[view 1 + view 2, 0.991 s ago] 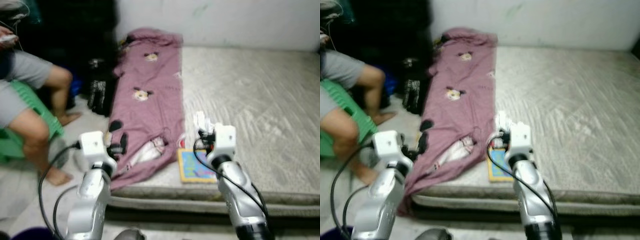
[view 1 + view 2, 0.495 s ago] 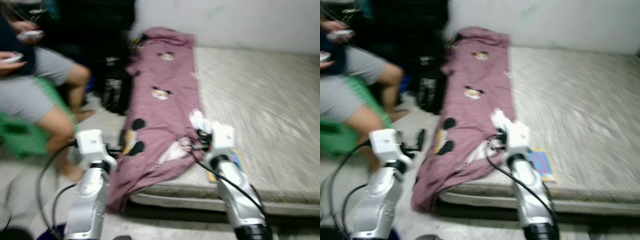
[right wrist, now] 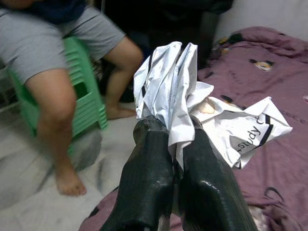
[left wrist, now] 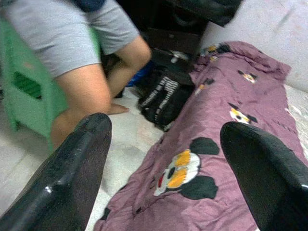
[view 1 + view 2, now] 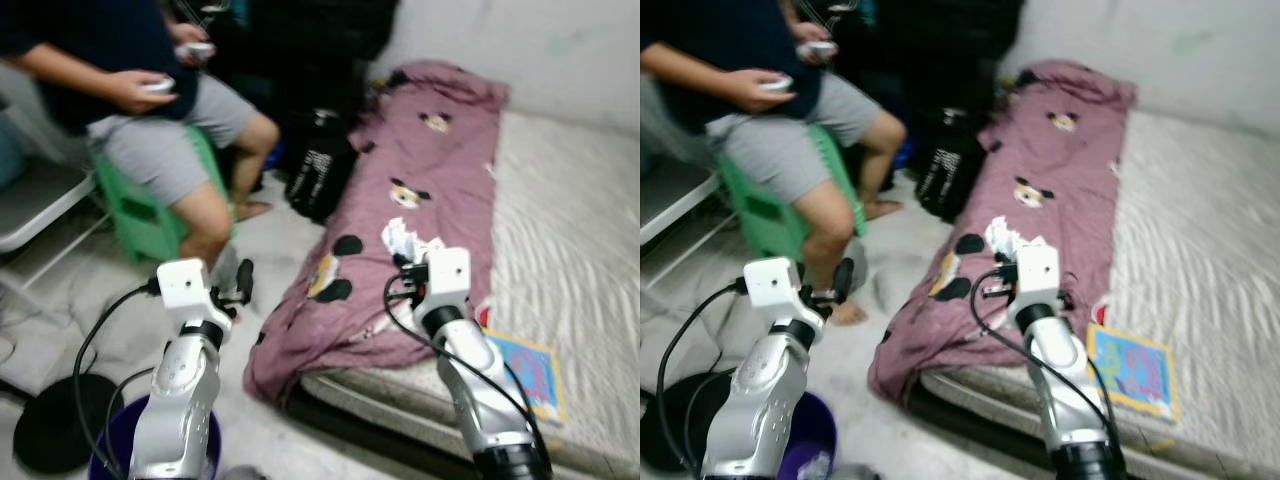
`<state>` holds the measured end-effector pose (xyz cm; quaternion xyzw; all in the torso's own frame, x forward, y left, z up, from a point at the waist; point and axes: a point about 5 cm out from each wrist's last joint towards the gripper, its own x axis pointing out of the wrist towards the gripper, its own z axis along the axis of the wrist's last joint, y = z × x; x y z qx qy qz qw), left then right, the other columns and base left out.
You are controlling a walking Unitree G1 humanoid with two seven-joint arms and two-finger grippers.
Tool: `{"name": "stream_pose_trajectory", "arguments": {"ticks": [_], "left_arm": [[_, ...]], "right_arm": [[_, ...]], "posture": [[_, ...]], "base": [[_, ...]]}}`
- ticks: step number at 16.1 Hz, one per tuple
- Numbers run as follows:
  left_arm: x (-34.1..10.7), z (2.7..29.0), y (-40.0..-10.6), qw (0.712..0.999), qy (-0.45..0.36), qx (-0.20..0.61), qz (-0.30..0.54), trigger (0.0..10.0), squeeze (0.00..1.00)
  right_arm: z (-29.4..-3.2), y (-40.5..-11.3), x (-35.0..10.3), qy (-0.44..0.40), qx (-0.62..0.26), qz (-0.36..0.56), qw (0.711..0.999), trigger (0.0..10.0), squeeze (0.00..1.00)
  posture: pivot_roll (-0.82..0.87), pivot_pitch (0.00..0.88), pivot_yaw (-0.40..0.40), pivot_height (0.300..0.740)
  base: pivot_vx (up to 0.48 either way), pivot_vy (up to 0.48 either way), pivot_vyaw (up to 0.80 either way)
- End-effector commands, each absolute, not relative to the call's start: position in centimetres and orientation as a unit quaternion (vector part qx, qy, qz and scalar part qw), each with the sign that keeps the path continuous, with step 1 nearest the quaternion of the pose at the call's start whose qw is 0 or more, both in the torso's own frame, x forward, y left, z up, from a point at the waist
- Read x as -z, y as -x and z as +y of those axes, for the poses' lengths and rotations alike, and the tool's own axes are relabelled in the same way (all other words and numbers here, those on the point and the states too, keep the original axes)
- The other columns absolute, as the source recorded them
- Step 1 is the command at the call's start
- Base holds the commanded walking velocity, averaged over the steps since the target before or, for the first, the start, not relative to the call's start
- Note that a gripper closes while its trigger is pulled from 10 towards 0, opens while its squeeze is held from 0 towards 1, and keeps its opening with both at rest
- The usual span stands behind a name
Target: Clean up the room
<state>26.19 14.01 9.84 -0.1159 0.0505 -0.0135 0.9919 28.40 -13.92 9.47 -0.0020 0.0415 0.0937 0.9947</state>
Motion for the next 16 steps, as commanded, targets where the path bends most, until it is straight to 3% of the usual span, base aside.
{"name": "stream_pose_trajectory", "arguments": {"ticks": [1, 14, 16], "left_arm": [[-9.7, 14.5, -26.1, 0.992, 0.116, 0.003, 0.053, 10.0, 0.0], [-9.7, 14.7, -25.7, 0.993, 0.104, 0.006, 0.053, 10.0, 0.0], [-9.6, 15.0, -25.4, 0.993, 0.105, -0.004, 0.053, 10.0, 0.0]], "right_arm": [[-13.1, -28.6, -10.0, 0.001, -0.11, 0.029, 0.994, 10.0, 0.0], [-12.4, -28.9, -9.9, -0.013, -0.122, 0.028, 0.992, 10.0, 0.0], [-11.9, -29.2, -9.9, -0.013, -0.134, 0.028, 0.991, 10.0, 0.0]], "posture": [[0.07, 0.0, -0.034, 0.74], [0.1, 0.0, -0.028, 0.74], [0.12, 0.0, -0.049, 0.74]], "base": [[0.0, 0.0, 0.8], [0.0, 0.0, 0.8], [0.0, 0.0, 0.29]]}}
